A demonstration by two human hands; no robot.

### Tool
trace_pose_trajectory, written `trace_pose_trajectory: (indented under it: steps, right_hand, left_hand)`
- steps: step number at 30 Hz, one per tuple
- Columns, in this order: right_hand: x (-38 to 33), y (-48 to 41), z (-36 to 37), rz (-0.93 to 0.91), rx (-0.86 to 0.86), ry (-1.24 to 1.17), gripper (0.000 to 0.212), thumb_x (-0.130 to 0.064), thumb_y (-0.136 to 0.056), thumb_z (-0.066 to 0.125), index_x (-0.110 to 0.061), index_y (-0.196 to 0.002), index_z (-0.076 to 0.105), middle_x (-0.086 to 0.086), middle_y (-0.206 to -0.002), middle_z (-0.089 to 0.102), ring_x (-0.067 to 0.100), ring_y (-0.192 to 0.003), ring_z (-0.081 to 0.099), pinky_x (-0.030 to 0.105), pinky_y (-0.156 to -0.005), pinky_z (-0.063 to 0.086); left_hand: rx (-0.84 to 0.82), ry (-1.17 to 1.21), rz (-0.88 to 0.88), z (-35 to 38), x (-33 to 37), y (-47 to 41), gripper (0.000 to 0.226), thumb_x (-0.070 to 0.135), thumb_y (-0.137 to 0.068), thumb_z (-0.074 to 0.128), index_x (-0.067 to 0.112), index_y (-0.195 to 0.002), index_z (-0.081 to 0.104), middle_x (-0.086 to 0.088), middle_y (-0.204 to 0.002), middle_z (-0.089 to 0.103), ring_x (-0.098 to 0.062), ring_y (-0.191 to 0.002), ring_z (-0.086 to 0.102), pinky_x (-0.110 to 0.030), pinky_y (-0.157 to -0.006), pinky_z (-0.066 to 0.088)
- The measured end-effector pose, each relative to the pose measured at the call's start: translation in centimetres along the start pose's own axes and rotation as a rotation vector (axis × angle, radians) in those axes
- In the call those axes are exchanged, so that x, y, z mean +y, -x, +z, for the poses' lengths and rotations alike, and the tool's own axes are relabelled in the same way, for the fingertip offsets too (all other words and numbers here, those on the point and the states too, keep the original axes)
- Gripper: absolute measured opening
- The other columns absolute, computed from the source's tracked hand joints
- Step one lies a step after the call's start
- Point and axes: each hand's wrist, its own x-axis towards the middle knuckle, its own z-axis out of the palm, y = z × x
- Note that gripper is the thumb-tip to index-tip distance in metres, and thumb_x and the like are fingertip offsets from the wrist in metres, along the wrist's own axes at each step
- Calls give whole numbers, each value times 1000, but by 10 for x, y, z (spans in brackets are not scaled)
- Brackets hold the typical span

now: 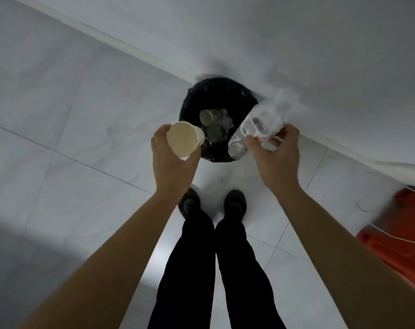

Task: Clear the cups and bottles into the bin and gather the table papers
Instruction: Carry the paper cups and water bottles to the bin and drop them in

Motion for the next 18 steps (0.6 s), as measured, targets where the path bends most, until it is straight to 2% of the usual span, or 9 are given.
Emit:
trace_pose_trajectory:
  steps: [2,4,7,9,12,13,15,18]
  right_hand:
    - [40,-34,34,18,29,-5,66,-28,-81,81,-8,-131,43,-5,-120,60,-4,-99,62,11,-81,53]
    - [78,-65,65,2,51,22,65,-29,-80,80,-7,-129,43,-2,-119,61,3,-99,64,12,-82,53]
    - [121,-99,100,-32,54,82,63,-34,-81,79,-9,-128,45,-1,-116,62,10,-100,64,2,-74,45]
    - [145,-114,114,-51,32,151,68,-37,-82,77,-9,-134,43,1,-122,62,10,-105,62,2,-77,45]
    - [159,-122,119,-25,-20,215,88,-44,-84,74,-9,-151,30,2,-136,57,13,-121,58,23,-98,49]
    - [157,-119,117,-14,-25,231,88,-45,-86,72,-9,-153,28,3,-138,55,14,-123,56,27,-101,49]
    - [144,-108,107,-22,-22,233,75,-44,-92,64,-12,-152,32,3,-141,52,14,-124,54,29,-103,47]
    - [103,-77,86,-129,-40,260,50,-40,-101,51,-16,-145,47,-3,-136,55,12,-124,53,25,-103,43]
  left_hand:
    - [-2,-36,18,36,-33,-34,75,24,-74,84,14,-135,42,-1,-132,47,-15,-111,51,-32,-88,52]
    - [-5,-70,14,70,-64,-67,75,25,-74,83,14,-135,41,-1,-132,49,-16,-110,53,-26,-83,50]
    - [-37,-156,25,112,-111,-106,77,33,-75,81,16,-137,39,-2,-133,50,-22,-116,53,-39,-90,53]
    - [-86,-252,64,129,-136,-121,83,40,-74,81,16,-141,38,-4,-135,49,-27,-122,48,-43,-95,50]
    - [-161,-329,116,134,-148,-123,94,46,-74,79,13,-148,32,-8,-143,43,-29,-132,39,-38,-102,41]
    - [-165,-304,128,131,-147,-118,92,50,-76,76,13,-149,33,-9,-145,41,-28,-133,38,-39,-105,41]
    - [-145,-258,145,115,-138,-101,76,55,-86,63,14,-145,40,-8,-145,43,-26,-133,41,-42,-108,40]
    - [-63,-155,109,72,-111,-65,49,45,-100,46,16,-139,51,-1,-138,52,-18,-128,46,-35,-108,39]
